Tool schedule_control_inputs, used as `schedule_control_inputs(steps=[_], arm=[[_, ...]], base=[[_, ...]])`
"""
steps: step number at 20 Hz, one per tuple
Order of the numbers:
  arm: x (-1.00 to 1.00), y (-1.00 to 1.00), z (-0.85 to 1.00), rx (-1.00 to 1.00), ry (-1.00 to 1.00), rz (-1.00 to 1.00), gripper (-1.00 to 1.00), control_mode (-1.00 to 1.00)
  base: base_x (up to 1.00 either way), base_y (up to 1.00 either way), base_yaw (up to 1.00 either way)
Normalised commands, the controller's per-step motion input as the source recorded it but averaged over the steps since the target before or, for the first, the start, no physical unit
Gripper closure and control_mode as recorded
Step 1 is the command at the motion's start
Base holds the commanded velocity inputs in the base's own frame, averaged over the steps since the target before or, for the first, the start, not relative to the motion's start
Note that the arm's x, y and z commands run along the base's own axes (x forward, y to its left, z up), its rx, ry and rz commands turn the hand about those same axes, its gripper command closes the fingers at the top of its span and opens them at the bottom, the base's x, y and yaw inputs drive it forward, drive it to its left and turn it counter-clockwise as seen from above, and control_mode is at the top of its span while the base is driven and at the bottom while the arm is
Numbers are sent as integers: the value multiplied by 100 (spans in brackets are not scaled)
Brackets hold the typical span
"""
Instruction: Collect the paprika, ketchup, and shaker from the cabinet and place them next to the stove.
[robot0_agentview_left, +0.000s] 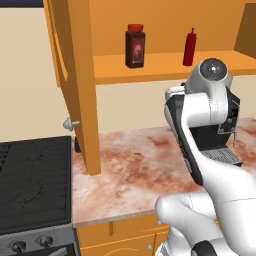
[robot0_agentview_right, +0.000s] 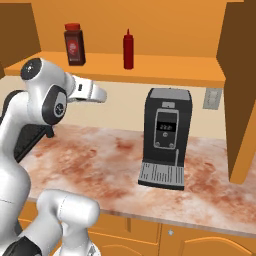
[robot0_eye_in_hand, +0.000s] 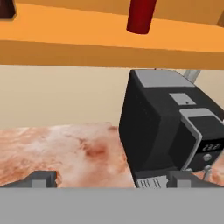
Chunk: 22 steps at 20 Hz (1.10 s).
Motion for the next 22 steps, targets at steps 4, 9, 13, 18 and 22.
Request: schedule_control_inputs(steps=[4,9,13,18,22], arm=[[4,-22,74,0,-16,0,-100,-100],[29,-25,74,0,-5,0,-100,-100],[43,-20,70,0,0,0,-100,-100],[32,-19,37,0,0,0,-100,-100],[30,-21,3,2,0,0,-100,-100]], base=[[0,0,0],[0,0,0],[0,0,0],[0,0,0],[0,0,0]])
